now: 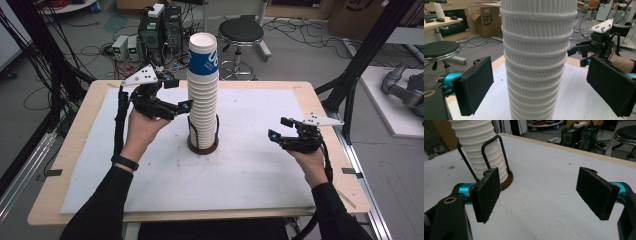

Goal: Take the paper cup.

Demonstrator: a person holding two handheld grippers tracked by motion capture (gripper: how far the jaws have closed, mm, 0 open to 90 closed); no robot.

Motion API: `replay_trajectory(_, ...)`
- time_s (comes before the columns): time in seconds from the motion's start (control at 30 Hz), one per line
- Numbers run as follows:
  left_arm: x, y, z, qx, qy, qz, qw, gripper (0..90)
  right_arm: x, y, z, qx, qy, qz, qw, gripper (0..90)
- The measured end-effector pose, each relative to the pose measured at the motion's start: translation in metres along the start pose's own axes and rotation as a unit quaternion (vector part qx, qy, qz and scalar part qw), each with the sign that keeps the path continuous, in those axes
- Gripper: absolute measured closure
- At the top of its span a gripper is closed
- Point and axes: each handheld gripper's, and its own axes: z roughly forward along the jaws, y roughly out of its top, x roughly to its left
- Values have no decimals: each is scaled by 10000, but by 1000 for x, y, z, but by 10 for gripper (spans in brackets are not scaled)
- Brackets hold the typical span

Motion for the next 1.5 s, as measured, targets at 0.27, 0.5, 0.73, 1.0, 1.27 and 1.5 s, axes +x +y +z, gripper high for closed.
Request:
replay_trajectory(0.27,6,12,10,-2,-64,-31,10000,70,0,0,1,3,25,-1,10000,202)
replay_trajectory(0.5,9,16,20,29,-168,-52,9998,70,0,0,1,6,45,-3,10000,201)
replay_trajectory(0.73,11,20,30,63,-240,-18,9997,70,1,0,2,14,73,5,10000,201)
replay_trajectory(1.0,13,19,38,100,-343,-44,9994,71,2,1,3,21,160,-24,9999,201)
replay_trajectory(1.27,16,18,39,-72,-471,-119,9988,71,4,2,4,37,228,-37,9997,202)
replay_trajectory(1.5,16,17,41,-67,-551,-99,9984,110,7,7,6,47,384,-39,9992,202)
